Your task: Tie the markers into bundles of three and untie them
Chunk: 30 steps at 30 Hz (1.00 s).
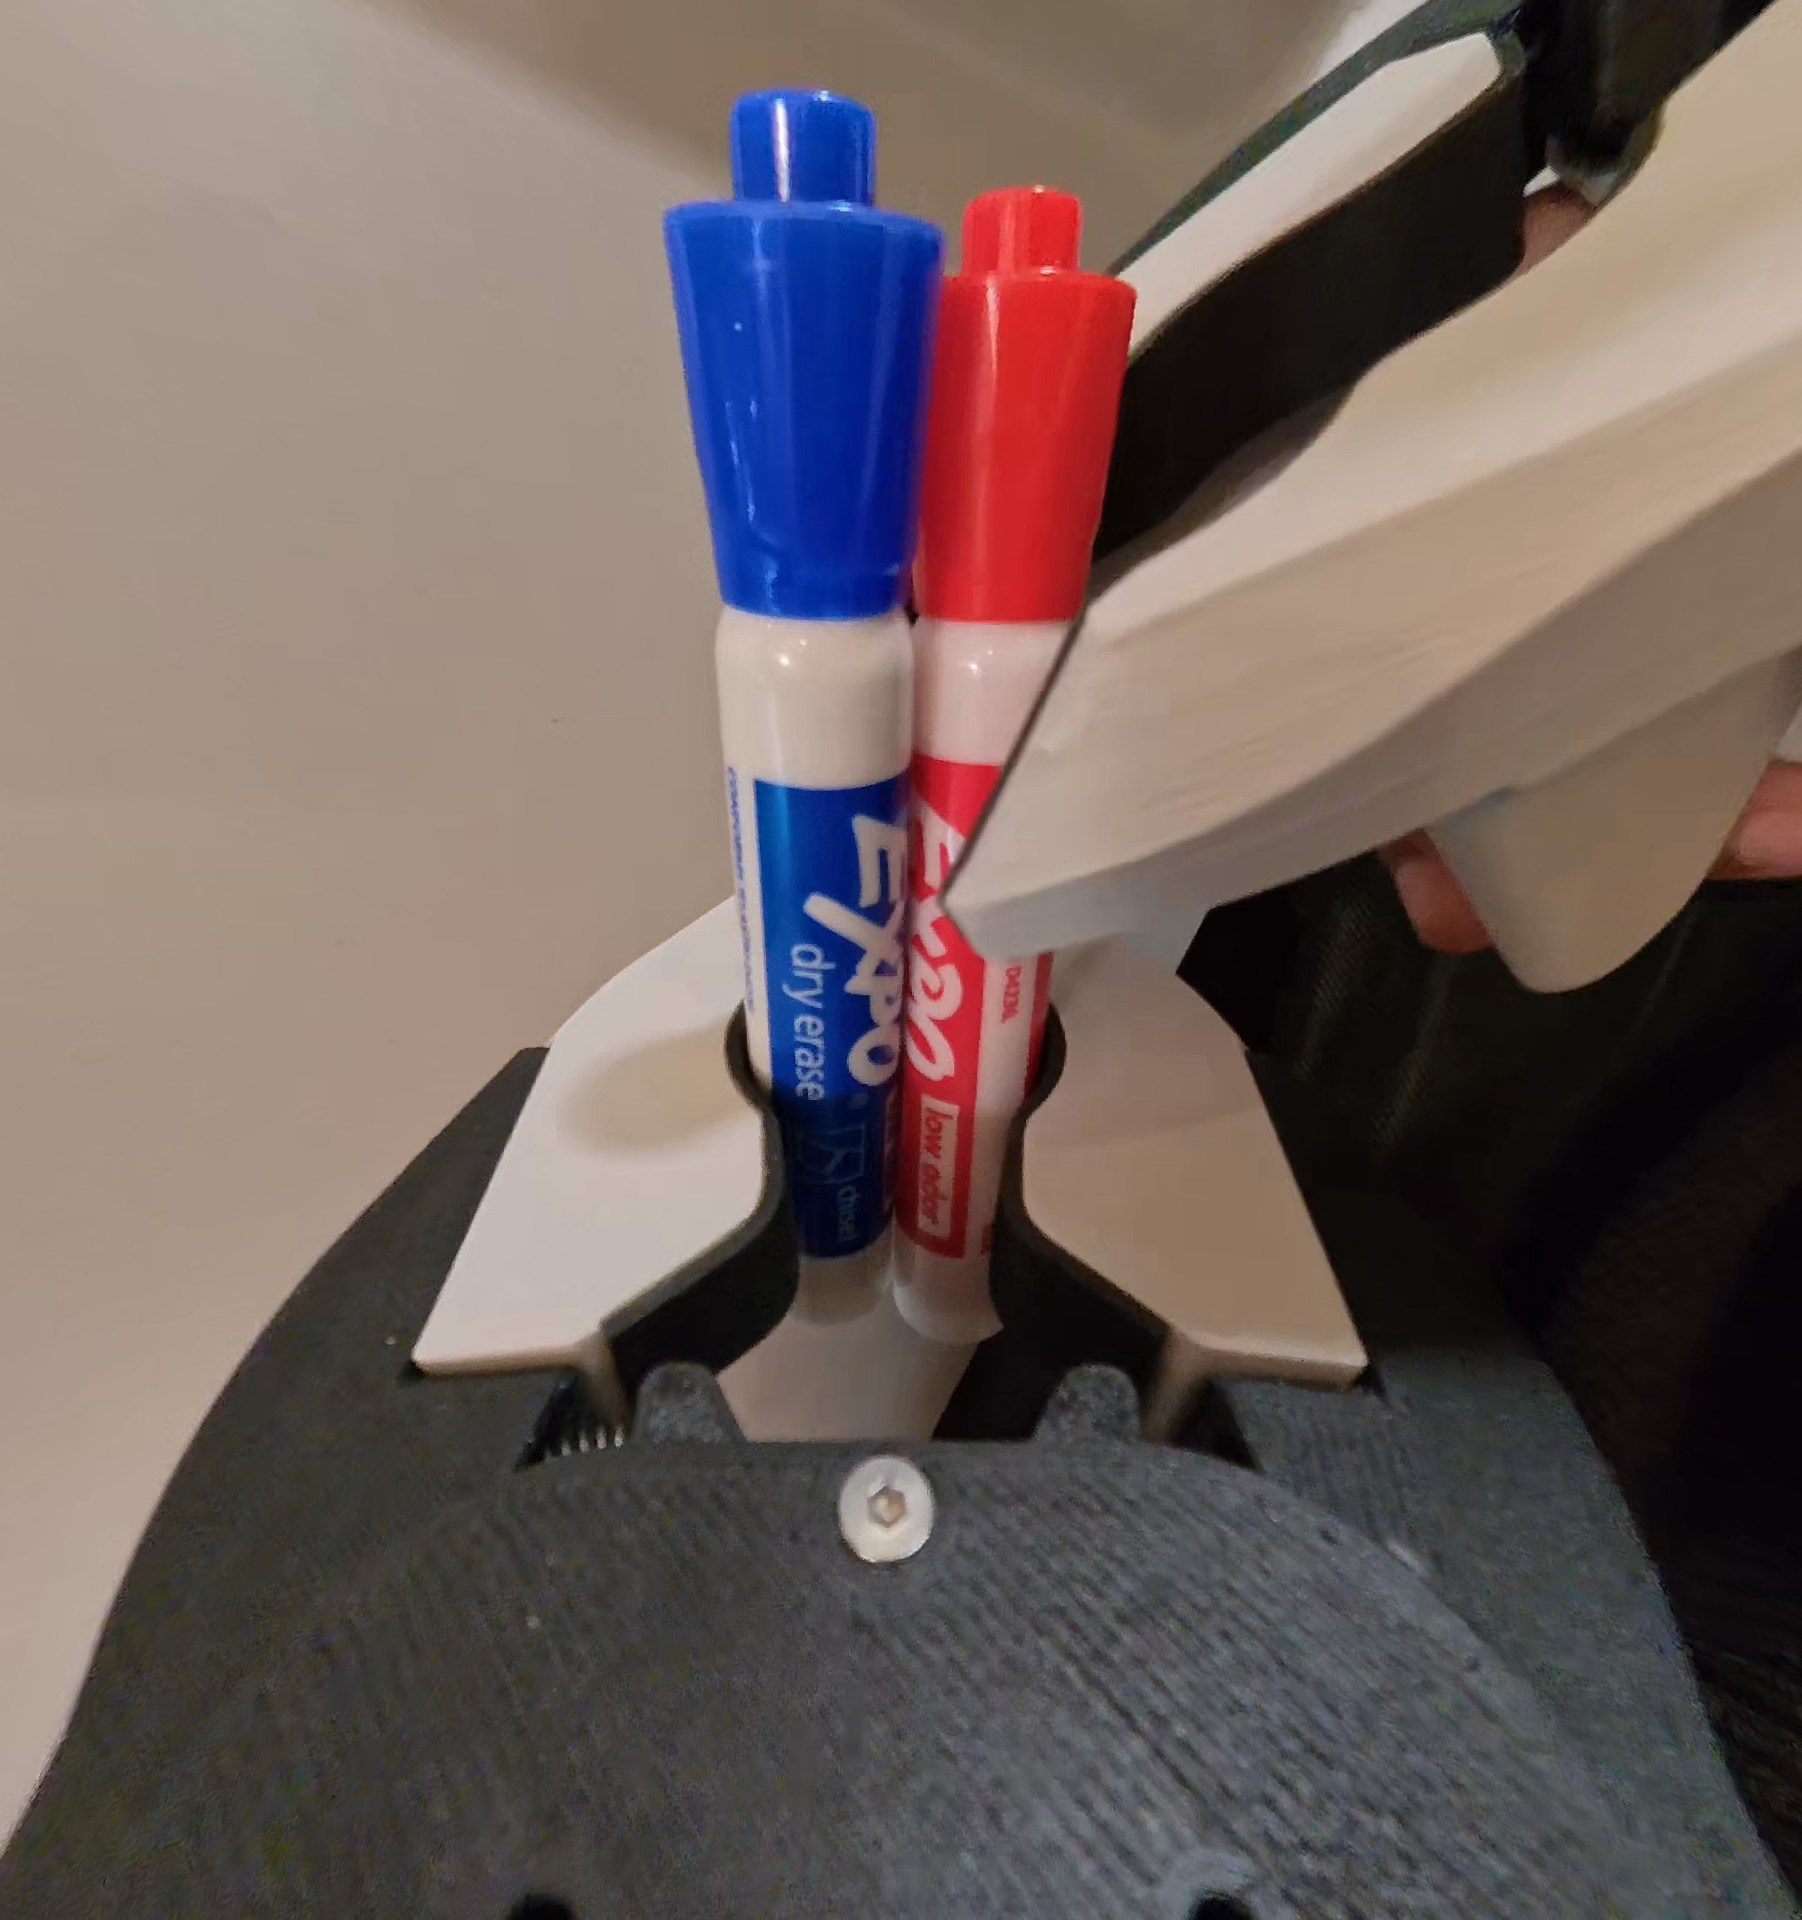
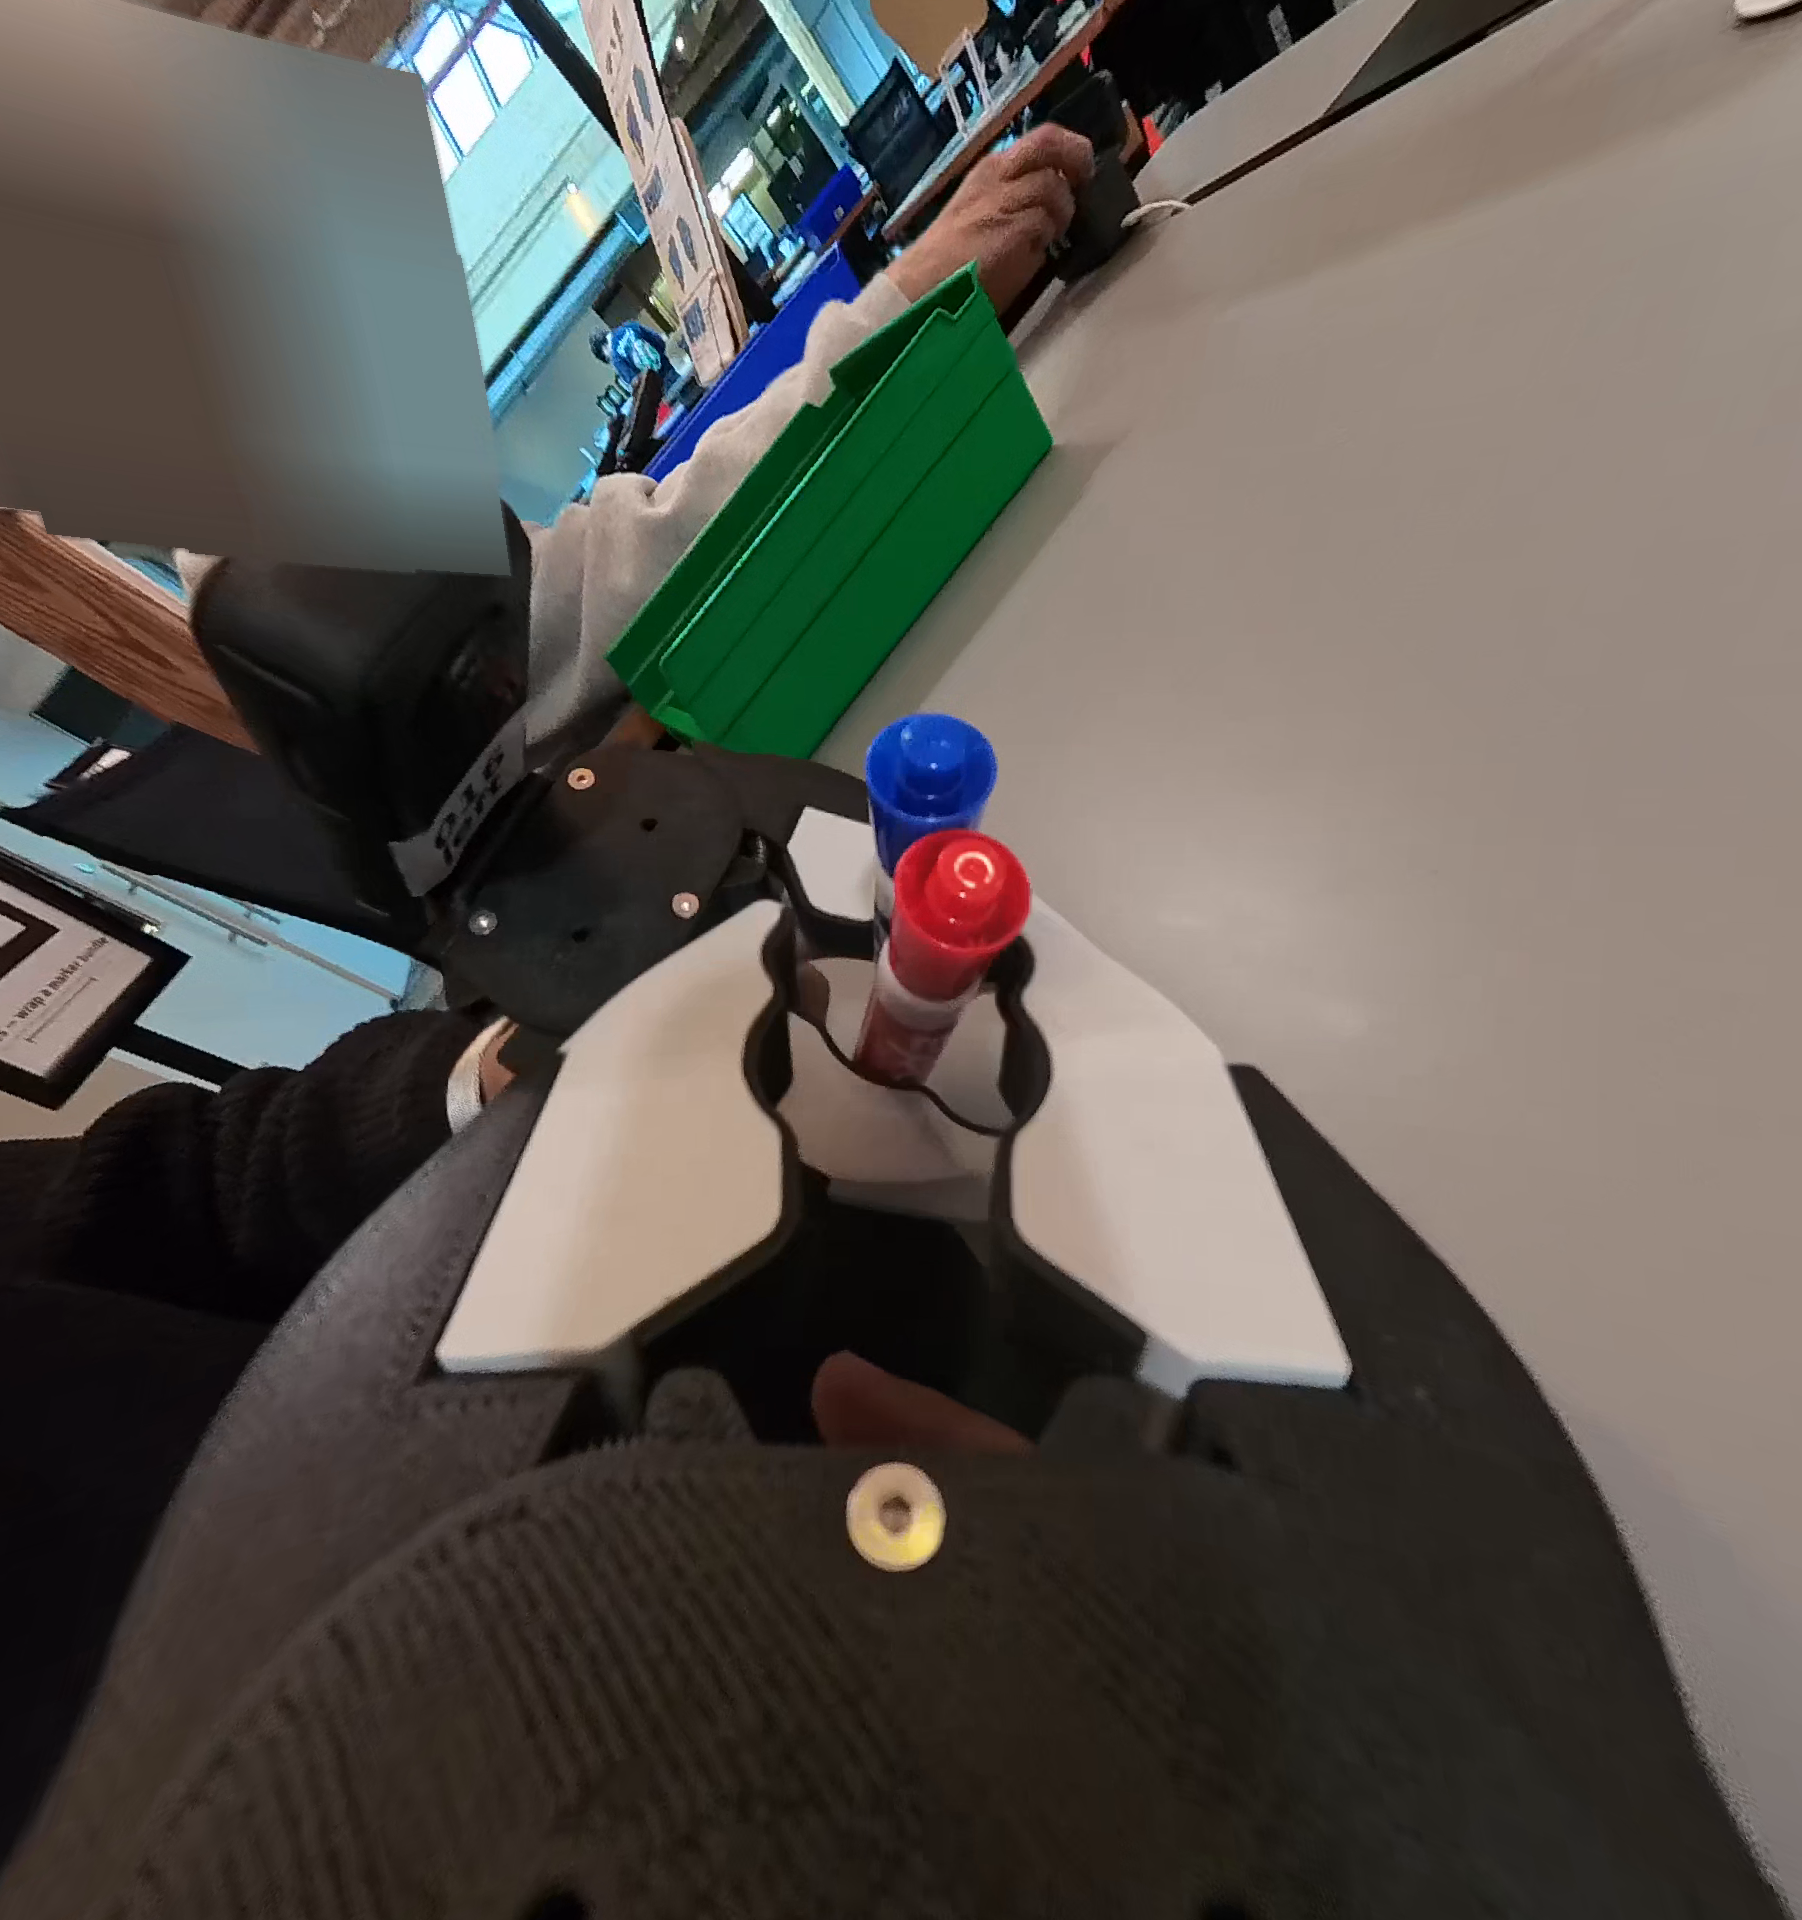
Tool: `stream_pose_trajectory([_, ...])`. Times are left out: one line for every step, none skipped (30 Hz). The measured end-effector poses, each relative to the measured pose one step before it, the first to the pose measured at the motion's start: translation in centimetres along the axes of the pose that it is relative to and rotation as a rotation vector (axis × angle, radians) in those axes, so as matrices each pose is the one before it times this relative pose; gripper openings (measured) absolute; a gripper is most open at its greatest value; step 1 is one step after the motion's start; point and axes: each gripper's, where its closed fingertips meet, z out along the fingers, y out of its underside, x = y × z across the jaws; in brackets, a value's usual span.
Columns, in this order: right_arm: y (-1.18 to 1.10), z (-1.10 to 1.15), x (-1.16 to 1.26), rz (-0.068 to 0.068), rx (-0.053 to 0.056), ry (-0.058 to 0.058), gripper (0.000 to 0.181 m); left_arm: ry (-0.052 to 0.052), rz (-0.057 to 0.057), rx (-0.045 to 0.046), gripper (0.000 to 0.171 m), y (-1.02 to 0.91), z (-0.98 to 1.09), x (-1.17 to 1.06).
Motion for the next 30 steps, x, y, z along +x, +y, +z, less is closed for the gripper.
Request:
stream_pose_trajectory([-0.172,0.019,-0.094,0.0081,0.0161,-0.0049,0.036,0.0062,-0.0049,0.00032,0.043,-0.006,0.046,0.154])
stream_pose_trajectory([-0.194,-0.006,-0.025,0.0060,0.0140,-0.0027,0.034,0.0080,-0.0066,0.00154,0.043,-0.033,0.036,0.168])
stream_pose_trajectory([-0.124,-0.033,0.038,0.0029,0.0085,-0.0004,0.032,0.0086,-0.0078,0.00424,0.043,-0.080,0.012,0.177])
stream_pose_trajectory([-0.033,-0.017,0.069,0.0009,0.0018,-0.0001,0.029,0.0083,-0.0071,0.00351,0.043,-0.083,-0.008,0.183])
stream_pose_trajectory([0.002,-0.013,0.065,0.0023,-0.0009,-0.0016,0.026,0.0083,-0.0032,0.00210,0.043,-0.068,0.003,0.193])
stream_pose_trajectory([0.012,-0.003,0.041,0.0057,0.0000,-0.0031,0.024,0.0043,0.0004,0.00290,0.043,-0.064,0.000,0.141])
stream_pose_trajectory([-0.017,-0.006,0.033,0.0078,0.0011,-0.0027,0.020,-0.0011,0.0027,0.00130,0.043,-0.045,-0.006,0.077])
stream_pose_trajectory([-0.030,-0.023,0.005,0.0058,0.0021,-0.0040,0.019,-0.0016,0.0020,-0.00060,0.043,-0.011,-0.005,0.046])
stream_pose_trajectory([-0.009,0.000,0.011,0.0035,0.0002,-0.0022,0.018,0.0008,-0.0005,0.00061,0.044,-0.011,-0.020,0.014])
stream_pose_trajectory([-0.013,0.006,0.016,0.0021,-0.0012,-0.0008,0.018,0.0029,-0.0030,0.00297,0.044,-0.040,-0.024,0.008])
stream_pose_trajectory([-0.008,0.008,0.030,0.0027,-0.0033,0.0014,0.018,0.0047,-0.0042,0.00186,0.044,-0.025,-0.020,0.034])
stream_pose_trajectory([-0.016,0.017,0.031,0.0029,-0.0033,0.0022,0.018,0.0037,-0.0047,0.00350,0.044,-0.037,-0.019,0.023])
stream_pose_trajectory([-0.009,0.028,0.033,0.0017,-0.0017,0.0028,0.018,0.0028,-0.0034,0.00418,0.044,-0.034,0.005,0.021])
stream_pose_trajectory([-0.014,0.014,0.017,0.0015,-0.0018,0.0030,0.018,0.0010,-0.0018,0.00257,0.044,-0.019,0.016,0.010])
stream_pose_trajectory([0.005,0.023,0.016,-0.0002,-0.0016,0.0037,0.018,-0.0001,-0.0008,0.00096,0.044,0.000,0.009,0.009])
stream_pose_trajectory([-0.020,0.002,-0.015,-0.0017,0.0005,0.0034,0.018,0.0001,-0.0001,0.00178,0.044,-0.028,0.006,0.016])
stream_pose_trajectory([-0.005,0.012,-0.022,-0.0015,0.0003,0.0031,0.018,-0.0008,0.0002,0.00013,0.044,-0.002,0.001,-0.012])
stream_pose_trajectory([0.000,0.005,-0.013,-0.0017,-0.0006,0.0031,0.018,0.0003,0.0001,-0.00045,0.044,0.012,-0.008,0.009])
stream_pose_trajectory([0.001,0.014,-0.026,-0.0015,-0.0007,0.0024,0.018,0.0004,0.0004,0.00222,0.044,-0.020,-0.006,0.008])
stream_pose_trajectory([-0.019,0.000,0.000,0.0003,0.0004,0.0013,0.018,-0.0005,0.0000,0.00566,0.044,-0.055,-0.021,-0.009])
stream_pose_trajectory([-0.020,0.000,-0.004,0.0012,0.0005,0.0014,0.018,-0.0016,-0.0013,0.00463,0.044,-0.047,0.006,-0.013])
stream_pose_trajectory([0.001,0.006,0.018,0.0011,-0.0007,0.0015,0.018,-0.0028,-0.0009,0.00229,0.044,-0.015,0.018,-0.011])
stream_pose_trajectory([-0.002,0.007,0.033,0.0020,-0.0010,0.0016,0.018,-0.0041,0.0001,0.00165,0.044,-0.003,0.025,-0.028])
stream_pose_trajectory([0.020,0.008,0.033,0.0030,-0.0011,0.0016,0.018,-0.0035,0.0007,0.00017,0.044,0.023,0.039,-0.010])
stream_pose_trajectory([0.033,0.011,0.038,0.0026,-0.0021,0.0019,0.018,-0.0027,0.0005,-0.00170,0.044,0.029,0.041,-0.018])
stream_pose_trajectory([0.021,0.017,0.041,0.0025,-0.0012,0.0021,0.018,-0.0019,-0.0006,-0.00013,0.044,0.026,0.032,-0.017])
stream_pose_trajectory([0.016,0.018,0.021,0.0022,-0.0008,0.0015,0.018,-0.0009,-0.0012,-0.00013,0.044,0.021,0.020,-0.020])
stream_pose_trajectory([0.015,0.013,-0.002,0.0013,-0.0013,-0.0002,0.018,0.0001,-0.0012,-0.00055,0.045,0.026,0.017,-0.007])
stream_pose_trajectory([-0.006,0.013,-0.015,0.0018,0.0004,0.0000,0.018,-0.0012,-0.0019,0.00065,0.046,0.008,0.026,-0.033])
stream_pose_trajectory([0.015,0.016,-0.014,0.0023,-0.0007,-0.0001,0.018,0.0001,-0.0008,-0.00100,0.045,0.032,0.014,-0.010])
